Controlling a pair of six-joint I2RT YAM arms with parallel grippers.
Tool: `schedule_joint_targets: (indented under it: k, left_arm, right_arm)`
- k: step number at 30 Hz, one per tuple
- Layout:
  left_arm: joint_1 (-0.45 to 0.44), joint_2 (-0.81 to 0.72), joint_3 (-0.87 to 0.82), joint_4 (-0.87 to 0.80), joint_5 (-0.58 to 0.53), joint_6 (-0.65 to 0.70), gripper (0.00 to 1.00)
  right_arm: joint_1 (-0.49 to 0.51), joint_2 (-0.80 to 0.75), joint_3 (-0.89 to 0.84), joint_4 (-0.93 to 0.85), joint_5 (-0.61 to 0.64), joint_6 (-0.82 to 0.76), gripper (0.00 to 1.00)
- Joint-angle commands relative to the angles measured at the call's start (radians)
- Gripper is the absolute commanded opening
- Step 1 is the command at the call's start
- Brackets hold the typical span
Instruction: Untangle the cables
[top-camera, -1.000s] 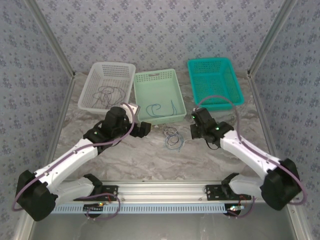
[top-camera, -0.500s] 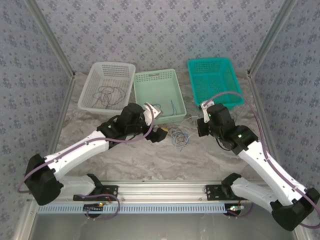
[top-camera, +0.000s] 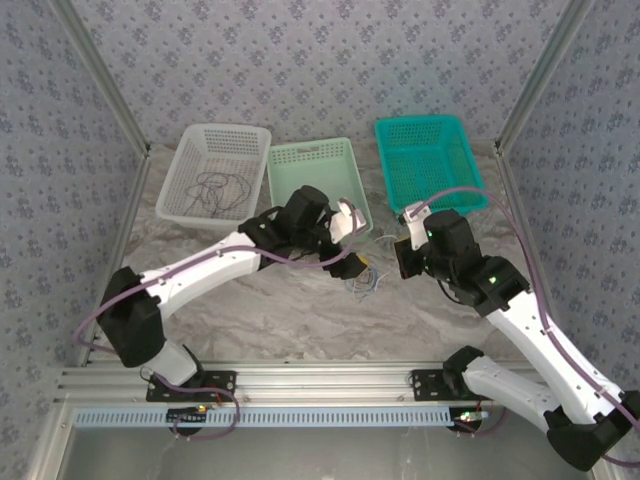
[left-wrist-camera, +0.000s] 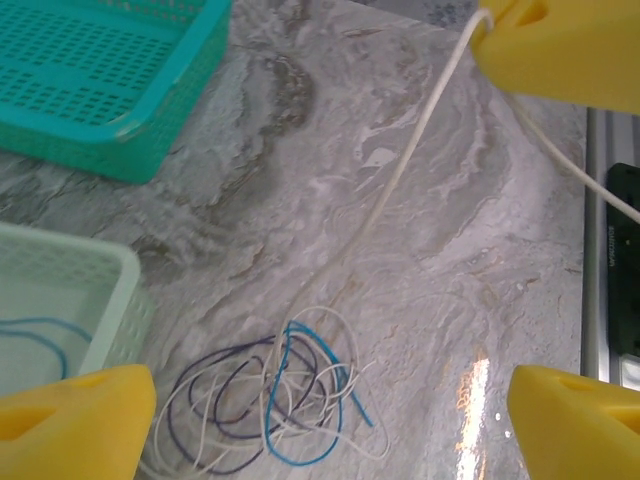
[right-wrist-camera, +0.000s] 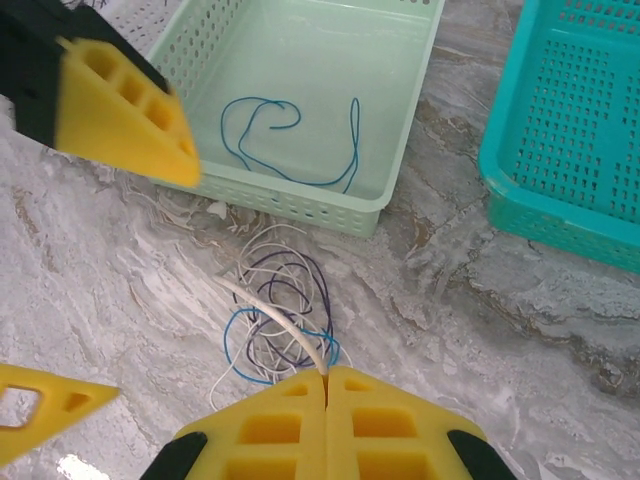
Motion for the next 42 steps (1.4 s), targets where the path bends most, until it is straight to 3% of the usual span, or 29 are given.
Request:
schedule_joint_targets:
  k: [1,7,11,13,16,17,18,21,24,26,33,38,42]
  left_arm:
    - [-0.006,0.049,0.060,-0.018,0.075,0.059,0.89]
    - [-0.006,0.147,0.139,-0.036,0.132,0.084,0.81]
    - [-0.006,0.178,0.163,-0.018,0.152,0.083,0.68]
    - [-0.005,0.187,0.176,-0.016,0.159,0.085,0.50]
    - [-0.006,0.189,0.196,-0.026,0.151,0.079,0.11]
    - [-0.006,0.184,0.202,-0.029,0.143,0.075,0.02]
    - [-0.007,0.178,0.206,-0.032,0.135,0.073,0.00]
    - [-0.006,0.150,0.220,-0.042,0.096,0.058,0.00]
    - [-0.006,0.116,0.230,-0.047,0.067,0.030,0.00]
    - [-0.005,0.095,0.233,-0.041,0.044,-0.003,0.00]
    - [0.000,0.044,0.255,-0.033,-0.030,-0.118,0.00]
    - [0.010,0.020,0.287,-0.027,-0.099,-0.208,0.00]
    - [0.010,0.013,0.318,-0.027,-0.111,-0.255,0.00]
  right_arm:
    - [0.004,-0.025,0.025,-0.007,-0.022,-0.020,0.00]
    - [0.005,-0.038,0.023,-0.009,-0.028,-0.030,0.00]
    - [0.004,-0.046,0.016,-0.013,-0.024,-0.037,0.00]
    - [0.004,-0.051,0.014,-0.018,-0.017,-0.041,0.00]
    - [-0.001,-0.060,0.016,-0.024,0.003,-0.042,0.00]
    - [-0.002,-0.061,0.017,-0.029,0.022,-0.040,0.00]
    - [-0.004,-0.064,0.018,-0.030,0.047,-0.034,0.05]
    - [-0.011,-0.071,0.018,-0.046,0.132,-0.013,0.17]
    - [-0.021,-0.075,0.022,-0.066,0.201,0.012,0.60]
    - [-0.028,-0.083,0.017,-0.073,0.225,0.020,0.74]
    - [-0.039,-0.127,-0.012,-0.069,0.248,0.030,0.82]
    - [-0.031,-0.170,-0.061,0.033,0.025,-0.008,0.83]
    - [0.000,-0.165,-0.114,0.109,-0.042,0.010,0.83]
